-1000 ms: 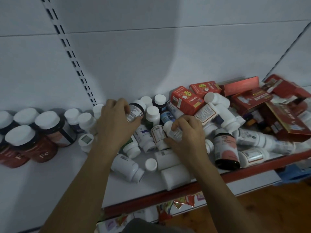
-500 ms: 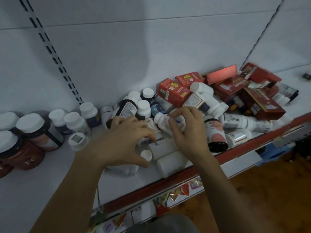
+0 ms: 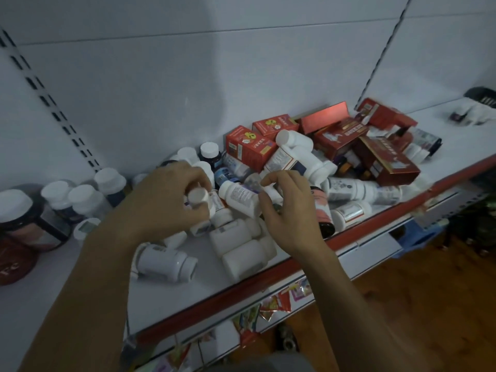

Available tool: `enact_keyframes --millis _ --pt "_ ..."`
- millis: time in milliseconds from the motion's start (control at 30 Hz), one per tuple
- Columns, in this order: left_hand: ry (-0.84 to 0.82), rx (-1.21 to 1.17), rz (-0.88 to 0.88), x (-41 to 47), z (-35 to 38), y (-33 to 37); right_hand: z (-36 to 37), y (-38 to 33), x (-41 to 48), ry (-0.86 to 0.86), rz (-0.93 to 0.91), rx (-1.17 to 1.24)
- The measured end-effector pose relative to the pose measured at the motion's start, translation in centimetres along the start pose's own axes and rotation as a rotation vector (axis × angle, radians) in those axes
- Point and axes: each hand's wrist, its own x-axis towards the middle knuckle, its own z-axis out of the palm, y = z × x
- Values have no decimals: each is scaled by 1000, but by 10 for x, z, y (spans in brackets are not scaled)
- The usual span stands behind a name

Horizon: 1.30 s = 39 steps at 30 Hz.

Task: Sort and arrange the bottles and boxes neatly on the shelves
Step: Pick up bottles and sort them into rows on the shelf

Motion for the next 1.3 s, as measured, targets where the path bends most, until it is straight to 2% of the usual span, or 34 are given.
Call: enact_keyframes --millis 233,433,500,633,800,867,967,1033,1167,1300 --pt "306 -110 -21 46 39 41 -37 37 11 -30 -9 24" --pt "492 -267 -142 77 72 76 -84 93 28 58 98 47" --pt "523 -296 -210 85 80 81 -91 110 42 42 120 74" --pt "581 -348 -323 93 91 83 -83 126 78 -147 54 94" --pt "632 -496 -401 92 102 84 -68 118 134 -176 -33 158" --pt "662 -507 -429 90 106 86 -64 110 150 -307 -142 114" --pt "687 -507 -460 84 107 90 -58 98 153 -636 -353 -47" --pt "701 -499 -475 76 103 90 -53 96 147 -735 -454 -159" --pt "765 -485 -532 54 87 85 -47 95 139 -602 -469 -163" --pt "896 -826 -557 33 70 74 -48 97 134 -574 -287 79"
